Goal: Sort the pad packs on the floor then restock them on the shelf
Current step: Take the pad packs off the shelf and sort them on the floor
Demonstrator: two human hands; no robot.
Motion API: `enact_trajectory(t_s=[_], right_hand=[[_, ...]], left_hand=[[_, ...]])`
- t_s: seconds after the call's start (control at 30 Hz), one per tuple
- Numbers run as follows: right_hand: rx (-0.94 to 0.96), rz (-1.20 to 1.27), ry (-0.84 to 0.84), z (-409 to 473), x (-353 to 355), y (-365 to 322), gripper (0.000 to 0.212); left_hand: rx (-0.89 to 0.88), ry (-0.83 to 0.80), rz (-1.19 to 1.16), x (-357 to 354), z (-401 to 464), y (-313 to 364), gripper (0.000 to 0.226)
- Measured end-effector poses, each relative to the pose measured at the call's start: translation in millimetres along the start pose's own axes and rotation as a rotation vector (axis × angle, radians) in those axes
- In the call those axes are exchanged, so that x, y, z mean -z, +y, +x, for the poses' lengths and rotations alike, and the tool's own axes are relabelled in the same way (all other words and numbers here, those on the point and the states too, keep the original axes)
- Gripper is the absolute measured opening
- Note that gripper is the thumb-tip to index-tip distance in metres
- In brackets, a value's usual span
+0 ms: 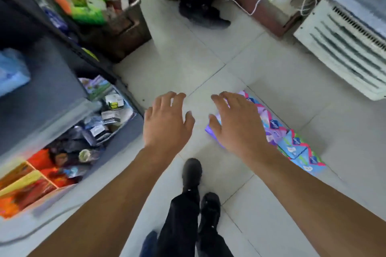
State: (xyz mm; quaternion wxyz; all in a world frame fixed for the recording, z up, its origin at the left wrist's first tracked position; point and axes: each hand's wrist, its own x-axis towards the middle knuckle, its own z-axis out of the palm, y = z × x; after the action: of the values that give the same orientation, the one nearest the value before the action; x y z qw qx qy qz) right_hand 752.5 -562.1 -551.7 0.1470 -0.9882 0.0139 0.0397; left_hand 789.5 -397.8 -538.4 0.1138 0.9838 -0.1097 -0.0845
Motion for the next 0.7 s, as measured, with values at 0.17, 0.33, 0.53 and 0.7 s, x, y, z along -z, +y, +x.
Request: enact_trajectory(t_s=[0.17, 0.33, 0.53, 0.7], right_hand=[[0.207, 0.006, 0.036, 24.7, 4.2, -103.1, 0.044], [0.399, 0.051, 0.034, 51.8, -10.0, -207.2, 0.042], [0.386, 0.199, -0.027, 99.2, -50.2, -321.7, 0.053], [0.162, 0.501, -0.085, 174.6, -79.4, -419.3, 0.071]], left_hand=[[0.241, 0.138, -0.037, 59.3, -36.0, -95.1, 0.043], [0.421, 0.225, -0.056, 98.9, -63.0, -194.8, 0.042], [0.548, 0.256, -0.143, 103.0, -62.4, -303.6, 0.046], [0.574, 0.296, -0.207, 103.8, -39.7, -368.7, 0.047]])
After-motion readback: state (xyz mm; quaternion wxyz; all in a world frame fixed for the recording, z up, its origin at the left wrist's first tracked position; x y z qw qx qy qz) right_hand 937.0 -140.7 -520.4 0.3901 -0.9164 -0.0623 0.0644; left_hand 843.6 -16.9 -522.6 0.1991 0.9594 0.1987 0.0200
